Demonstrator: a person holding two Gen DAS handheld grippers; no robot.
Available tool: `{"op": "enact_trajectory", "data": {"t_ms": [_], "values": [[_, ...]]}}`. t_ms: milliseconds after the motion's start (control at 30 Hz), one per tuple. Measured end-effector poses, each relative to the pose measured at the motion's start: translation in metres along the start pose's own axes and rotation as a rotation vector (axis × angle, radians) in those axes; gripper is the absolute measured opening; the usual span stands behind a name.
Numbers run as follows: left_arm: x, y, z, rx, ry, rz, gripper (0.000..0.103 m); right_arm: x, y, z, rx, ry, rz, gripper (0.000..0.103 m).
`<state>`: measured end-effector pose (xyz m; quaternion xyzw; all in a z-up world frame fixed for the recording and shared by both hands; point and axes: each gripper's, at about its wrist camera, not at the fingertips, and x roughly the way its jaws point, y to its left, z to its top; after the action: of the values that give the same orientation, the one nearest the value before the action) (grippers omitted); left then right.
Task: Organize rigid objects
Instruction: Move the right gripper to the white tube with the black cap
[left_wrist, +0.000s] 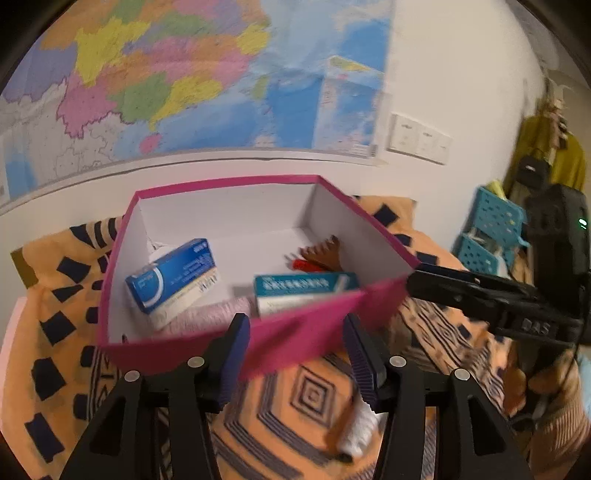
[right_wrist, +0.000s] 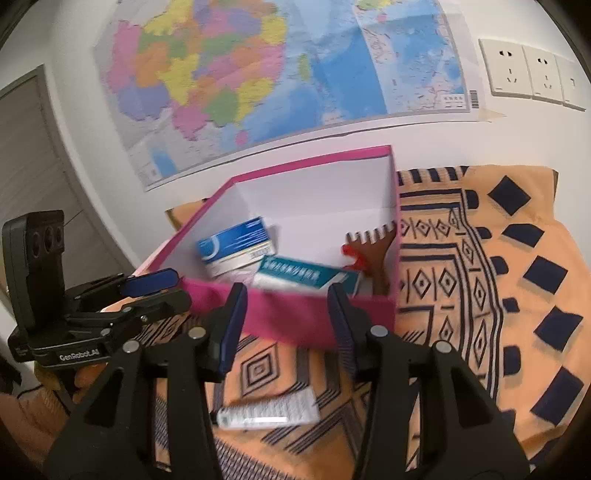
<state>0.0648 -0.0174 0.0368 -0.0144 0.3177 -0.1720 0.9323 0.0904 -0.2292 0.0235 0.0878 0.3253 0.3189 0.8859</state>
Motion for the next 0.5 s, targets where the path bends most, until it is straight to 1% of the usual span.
{"op": "enact_trajectory", "data": {"t_ms": [100, 167, 267, 400, 500], "values": [[-0.01, -0.006, -0.016, 0.008, 0.014, -0.029, 0.054, -0.003, 0.002, -0.016, -0.004, 0.036, 0.014, 0.047], [-0.008, -0.008, -0.03, -0.017, 0.055, -0.056, 0.054, 0.002, 0.0, -0.028, 0.008, 0.077, 0.016, 0.047], [-0.002, -0.011, -0.049, -0.03, 0.113, -0.072, 0.054, 0.011, -0.006, -0.045, 0.04, 0.135, 0.027, 0.047], [0.005, -0.017, -0.067, -0.024, 0.165, -0.065, 0.054, 0.02, -0.012, -0.065, 0.075, 0.192, 0.031, 0.047], [0.009, -0.02, -0.077, -0.033, 0.195, -0.072, 0.054, 0.024, -0.016, -0.071, 0.097, 0.21, 0.03, 0.047]]}}
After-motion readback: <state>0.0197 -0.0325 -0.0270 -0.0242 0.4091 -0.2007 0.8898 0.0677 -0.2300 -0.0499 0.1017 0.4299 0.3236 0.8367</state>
